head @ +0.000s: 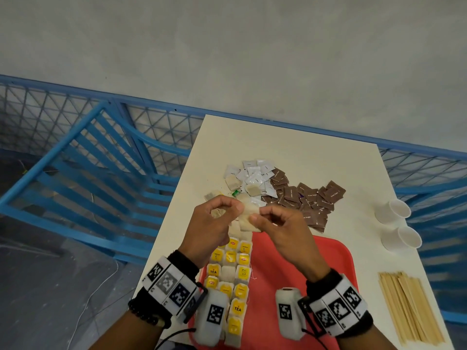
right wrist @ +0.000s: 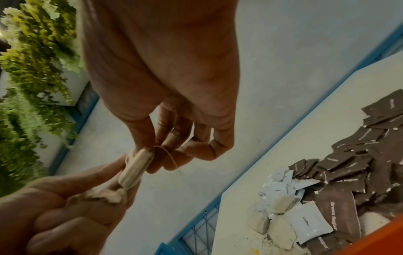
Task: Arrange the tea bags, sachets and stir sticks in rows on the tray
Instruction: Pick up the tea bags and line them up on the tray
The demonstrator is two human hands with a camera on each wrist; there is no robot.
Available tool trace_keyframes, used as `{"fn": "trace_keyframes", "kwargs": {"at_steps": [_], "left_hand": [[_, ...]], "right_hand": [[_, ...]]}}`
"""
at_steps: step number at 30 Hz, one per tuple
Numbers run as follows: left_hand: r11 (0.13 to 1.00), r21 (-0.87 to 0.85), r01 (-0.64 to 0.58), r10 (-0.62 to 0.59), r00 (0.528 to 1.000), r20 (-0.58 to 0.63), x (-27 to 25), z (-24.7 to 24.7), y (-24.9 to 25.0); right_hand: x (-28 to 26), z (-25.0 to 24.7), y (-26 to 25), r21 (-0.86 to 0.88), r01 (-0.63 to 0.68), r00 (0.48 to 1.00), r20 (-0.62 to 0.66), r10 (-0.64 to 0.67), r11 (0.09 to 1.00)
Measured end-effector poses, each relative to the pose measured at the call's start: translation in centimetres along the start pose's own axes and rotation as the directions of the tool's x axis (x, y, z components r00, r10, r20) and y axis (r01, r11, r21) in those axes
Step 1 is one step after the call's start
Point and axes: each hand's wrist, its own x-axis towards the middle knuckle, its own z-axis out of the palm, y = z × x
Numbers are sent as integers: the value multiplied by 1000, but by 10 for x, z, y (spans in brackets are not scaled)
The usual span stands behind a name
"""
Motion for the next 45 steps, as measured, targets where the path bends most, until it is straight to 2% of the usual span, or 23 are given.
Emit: {"fn": "trace_keyframes", "kwargs": {"at_steps": [3, 6, 8, 12, 18, 22, 25, 27, 30, 33, 35, 37, 39, 40, 42, 45], "left_hand": [[1000, -27, -7, 5, 998, -68, 5, -8, 1], [999, -26, 38, -41, 992, -116, -1, -28, -7], [995, 20, 93, -90, 986, -144, -10, -42, -18], [980, 75, 186, -170, 969, -178, -29, -62, -39], [968, 85, 237, -217, 957, -191, -39, -70, -49], [970, 27, 241, -233, 956, -177, -40, -69, -45], [961, -96, 261, -273, 950, -151, -38, -68, -40], [933, -202, 299, -325, 939, -111, -37, -66, -36], [852, -398, 339, -361, 932, 20, -34, -62, -28], [773, -512, 374, -351, 925, 145, -31, -51, -22], [752, -531, 390, -344, 920, 189, -30, -39, -18], [742, -534, 405, -349, 914, 207, -29, -25, -18], [736, -536, 414, -347, 910, 228, -29, -12, -20], [728, -537, 426, -347, 904, 248, -30, -6, -21], [709, -541, 452, -356, 892, 279, -33, 3, -22], [700, -541, 467, -356, 884, 304, -38, 10, -24]], "right_hand": [[26, -8, 19, 60, -126, 987, -89, 131, 990], [47, -8, 71, -33, -283, 951, -140, 276, 959], [50, 0, 105, -102, -390, 916, -141, 375, 915], [49, 15, 146, -81, -537, 839, -161, 520, 840], [59, 26, 164, -122, -610, 782, -253, 570, 783], [57, 32, 162, -265, -606, 779, -386, 493, 750], [53, 36, 158, -329, -593, 795, -388, 467, 735], [52, 34, 151, -335, -560, 816, -379, 436, 758], [48, 27, 125, -351, -435, 881, -357, 311, 829], [29, 18, 72, -350, -205, 970, -196, 142, 914], [8, 13, 31, -347, -31, 999, -41, 18, 937], [-13, 12, -6, -390, 166, 986, 97, -139, 906], [-27, 12, -26, -526, 329, 944, 207, -257, 785], [-32, 12, -30, -593, 367, 930, 246, -272, 717], [-36, 11, -30, -669, 364, 931, 261, -253, 649], [-39, 8, -22, -708, 296, 955, 229, -189, 641]]}}
